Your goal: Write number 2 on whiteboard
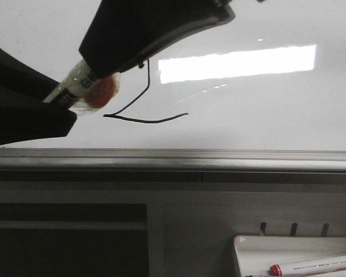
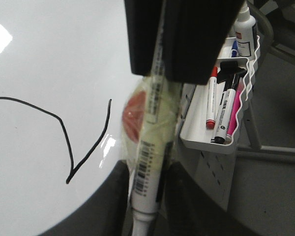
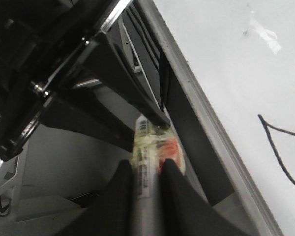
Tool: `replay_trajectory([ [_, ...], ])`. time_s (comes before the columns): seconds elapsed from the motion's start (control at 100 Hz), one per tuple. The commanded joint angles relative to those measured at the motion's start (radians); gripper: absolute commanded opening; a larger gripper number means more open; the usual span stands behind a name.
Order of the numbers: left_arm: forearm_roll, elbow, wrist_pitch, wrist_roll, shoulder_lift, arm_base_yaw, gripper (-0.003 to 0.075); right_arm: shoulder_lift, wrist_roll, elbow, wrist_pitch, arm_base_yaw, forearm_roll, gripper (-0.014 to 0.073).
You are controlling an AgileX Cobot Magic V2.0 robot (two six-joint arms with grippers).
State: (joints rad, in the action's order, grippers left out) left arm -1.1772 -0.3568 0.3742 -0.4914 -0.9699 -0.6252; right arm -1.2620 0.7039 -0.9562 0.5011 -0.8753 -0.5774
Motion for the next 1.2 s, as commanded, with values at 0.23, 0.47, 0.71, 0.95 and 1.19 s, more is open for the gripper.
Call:
replay_trajectory([
  [0.23,0.033,-0.035,0.061,-0.009,0.009,-0.007,0.0129,0.02,0.009,-0.029,-0.038,-0.002,-0.017,-0.005],
  [0.47,0.033,-0.035,0.061,-0.009,0.009,-0.007,-0.002,0.02,0.009,-0.029,-0.062,-0.002,-0.039,-0.0044],
  [0.71,0.177,-0.035,0.059,-0.009,0.009,-0.005,-0.002,0.02,0.009,-0.029,-0.128,-0.001,-0.032,0.0525],
  [0.95,0.692,-0.035,0.022,-0.009,-0.004,0.113,-0.002,0.113,0.009,-0.03,-0.4,-0.001,-0.044,0.0568],
  [1.19,0.928,-0.041,0.085,-0.095,-0.154,0.233,-0.002,0.21,0.009,-0.03,-0.446,-0.001,-0.044,0.0491],
])
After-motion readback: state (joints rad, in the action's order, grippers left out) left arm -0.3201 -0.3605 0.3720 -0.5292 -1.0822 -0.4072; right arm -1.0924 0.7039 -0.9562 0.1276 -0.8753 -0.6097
